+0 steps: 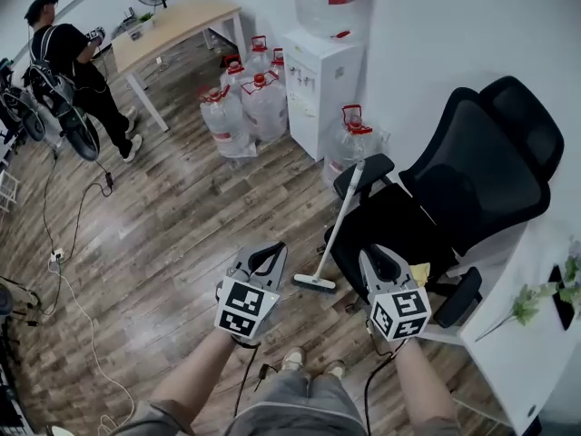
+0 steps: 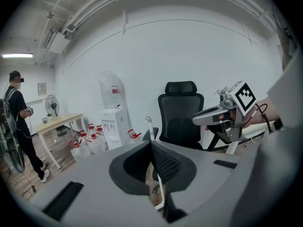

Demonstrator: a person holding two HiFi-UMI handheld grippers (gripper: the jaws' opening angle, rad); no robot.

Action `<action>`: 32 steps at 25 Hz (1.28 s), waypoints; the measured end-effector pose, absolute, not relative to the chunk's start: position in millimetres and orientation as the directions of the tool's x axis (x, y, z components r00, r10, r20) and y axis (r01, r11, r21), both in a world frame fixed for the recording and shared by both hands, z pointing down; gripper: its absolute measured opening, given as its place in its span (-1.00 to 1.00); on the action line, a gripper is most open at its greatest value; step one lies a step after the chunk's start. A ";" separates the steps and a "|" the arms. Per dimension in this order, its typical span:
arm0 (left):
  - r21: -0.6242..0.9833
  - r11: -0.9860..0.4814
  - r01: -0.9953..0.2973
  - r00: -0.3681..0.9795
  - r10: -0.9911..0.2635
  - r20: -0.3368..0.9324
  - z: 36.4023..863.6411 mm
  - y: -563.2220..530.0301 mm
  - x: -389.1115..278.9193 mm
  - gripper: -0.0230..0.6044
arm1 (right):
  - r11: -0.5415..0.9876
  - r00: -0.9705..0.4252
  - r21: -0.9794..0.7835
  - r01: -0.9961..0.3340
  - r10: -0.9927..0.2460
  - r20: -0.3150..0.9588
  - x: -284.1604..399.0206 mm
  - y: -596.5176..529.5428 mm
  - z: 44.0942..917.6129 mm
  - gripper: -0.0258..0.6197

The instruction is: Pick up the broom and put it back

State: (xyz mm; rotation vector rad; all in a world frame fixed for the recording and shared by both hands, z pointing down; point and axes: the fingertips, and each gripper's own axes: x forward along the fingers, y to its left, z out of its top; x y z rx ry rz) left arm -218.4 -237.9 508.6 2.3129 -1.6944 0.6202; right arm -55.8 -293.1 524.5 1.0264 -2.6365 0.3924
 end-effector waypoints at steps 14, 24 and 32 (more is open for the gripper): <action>-0.134 -0.363 -0.922 0.309 -0.899 0.309 367.6 -175.9 -174.1 -0.87 | 0.734 -0.733 -0.063 -0.676 -0.661 0.161 2.2 -200.0 342.8 -0.77; -0.232 -0.367 -0.901 0.317 -0.921 0.226 306.8 -129.1 -145.3 -0.87 | 0.754 -0.755 -0.050 -0.655 -0.651 0.080 47.4 -129.8 270.9 -0.81; -0.216 -0.396 -0.893 0.356 -0.912 0.203 293.0 -100.6 -112.1 -0.88 | 0.752 -0.756 -0.072 -0.655 -0.653 0.053 77.7 -89.1 258.4 -0.81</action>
